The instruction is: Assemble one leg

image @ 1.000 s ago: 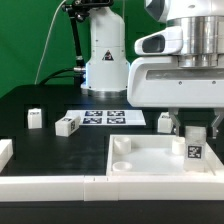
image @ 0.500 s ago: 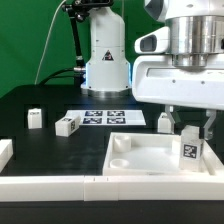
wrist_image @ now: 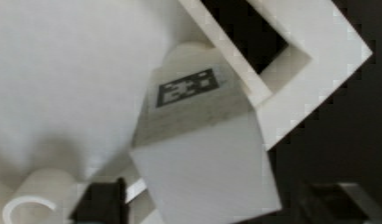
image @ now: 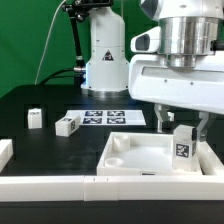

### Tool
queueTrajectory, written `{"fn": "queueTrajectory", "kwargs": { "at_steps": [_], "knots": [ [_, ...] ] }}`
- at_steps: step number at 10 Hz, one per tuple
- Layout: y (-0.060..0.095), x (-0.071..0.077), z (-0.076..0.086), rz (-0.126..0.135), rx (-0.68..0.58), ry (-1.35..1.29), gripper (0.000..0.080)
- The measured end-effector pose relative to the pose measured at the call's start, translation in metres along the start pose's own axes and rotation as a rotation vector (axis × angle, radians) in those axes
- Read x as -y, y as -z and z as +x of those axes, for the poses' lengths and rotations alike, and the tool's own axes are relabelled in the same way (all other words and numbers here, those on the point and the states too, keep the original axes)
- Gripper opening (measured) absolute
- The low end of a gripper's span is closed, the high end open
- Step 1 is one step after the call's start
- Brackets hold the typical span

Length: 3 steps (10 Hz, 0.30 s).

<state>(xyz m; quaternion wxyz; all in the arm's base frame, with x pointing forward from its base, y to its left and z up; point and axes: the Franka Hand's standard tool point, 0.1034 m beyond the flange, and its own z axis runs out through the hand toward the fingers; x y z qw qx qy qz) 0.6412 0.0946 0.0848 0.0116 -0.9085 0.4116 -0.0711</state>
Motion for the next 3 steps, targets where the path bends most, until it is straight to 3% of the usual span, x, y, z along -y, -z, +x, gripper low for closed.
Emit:
{"fn": "queueTrajectory", "kwargs": {
  "at_steps": [1,3],
  "knots": [
    [-0.0001,-0.0001,0.0000,0.000,0.000,0.000,0.0600],
    [-0.0004,-0.0001,-0.0002,-0.001,0.000,0.000,0.0639]
  ]
}}
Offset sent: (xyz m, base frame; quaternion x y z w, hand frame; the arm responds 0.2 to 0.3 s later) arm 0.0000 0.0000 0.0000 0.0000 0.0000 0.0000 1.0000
